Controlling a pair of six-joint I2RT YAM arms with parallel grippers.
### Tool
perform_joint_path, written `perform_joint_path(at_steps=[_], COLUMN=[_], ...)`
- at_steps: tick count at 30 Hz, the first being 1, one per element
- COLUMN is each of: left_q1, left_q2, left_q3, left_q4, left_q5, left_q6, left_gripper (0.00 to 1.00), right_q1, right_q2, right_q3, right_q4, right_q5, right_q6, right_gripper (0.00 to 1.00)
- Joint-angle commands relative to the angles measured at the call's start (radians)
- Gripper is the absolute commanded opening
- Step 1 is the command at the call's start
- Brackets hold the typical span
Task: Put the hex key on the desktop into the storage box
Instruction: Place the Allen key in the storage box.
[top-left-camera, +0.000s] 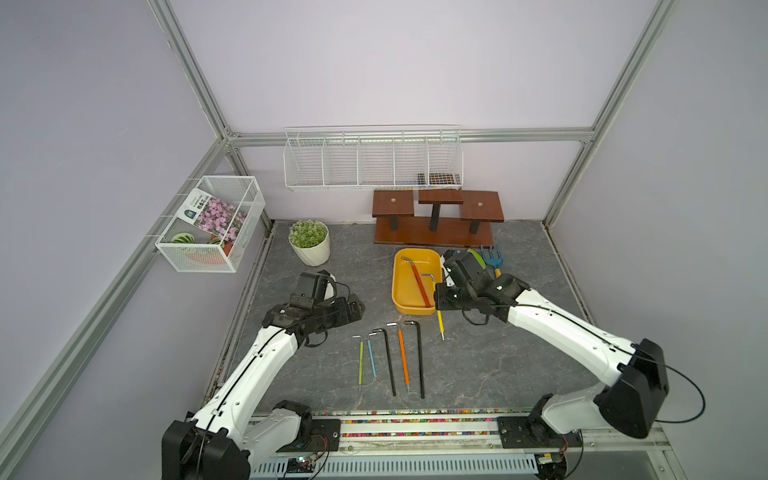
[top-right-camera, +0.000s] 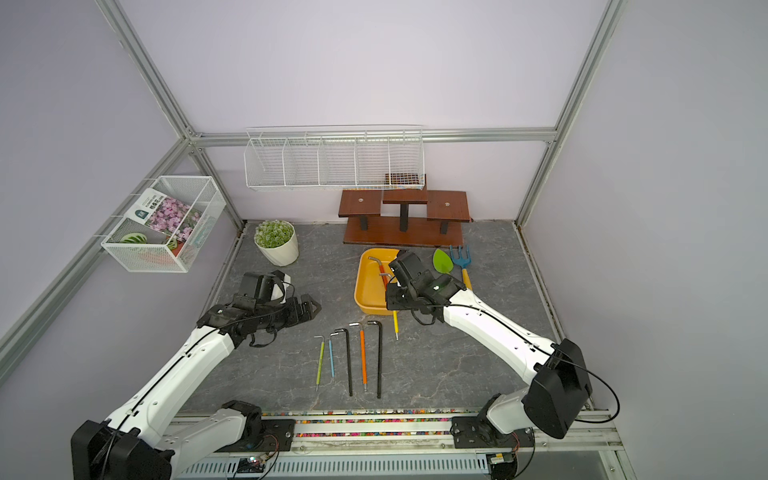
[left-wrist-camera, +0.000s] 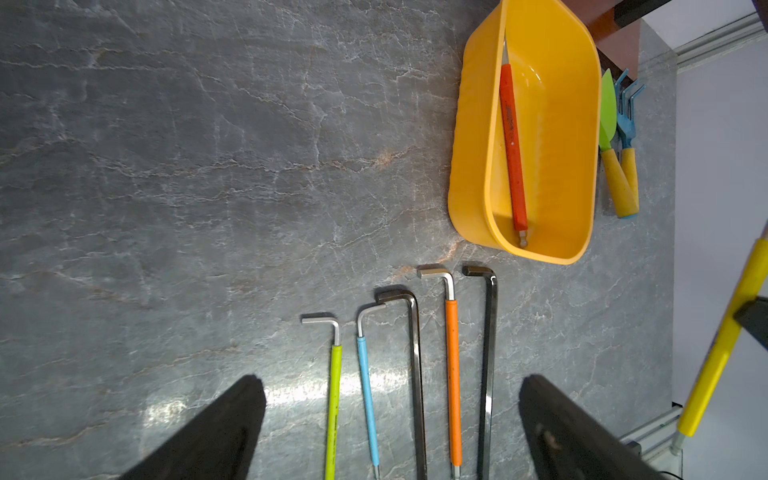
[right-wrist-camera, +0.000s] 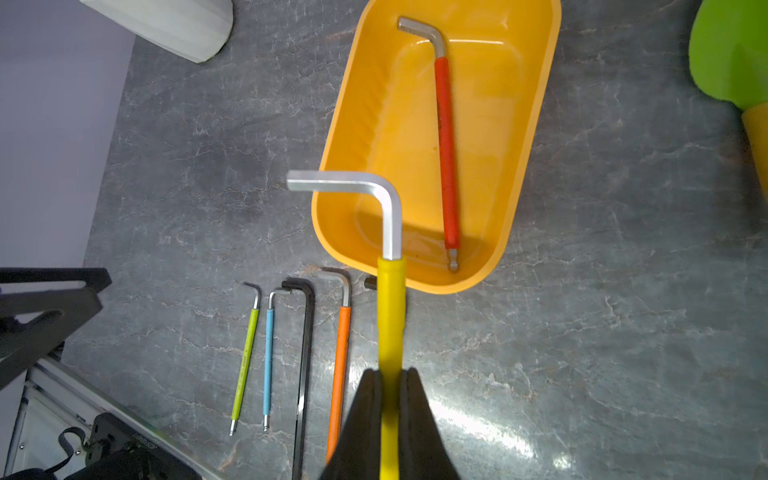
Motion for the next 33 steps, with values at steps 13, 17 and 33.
perform_joint_path(at_steps=[13,17,33], left_q1=[-0.002,-0.002,-0.002], left_q2=[-0.014,-0.017,-0.023], left_q3=[-0.015,-0.013,-0.009], left_q4=[0.012,0.01,0.002], left_q5=[0.013,0.012,-0.008], left_q6=[0.012,0.012,0.013], left_gripper=[1.0,1.0,1.0], right_q1=[-0.086,-0.106,-0.143], right_q2=[0.377,0.493,0.711], right_q3=[0.374,0.472,0.602], right_q4=[-0.055,-0.062,-0.073], right_q5=[-0.099,-0.123,-0.118], right_q6=[-0.109,-0.12,-0.148], right_gripper=[0.05,0.05,0.05])
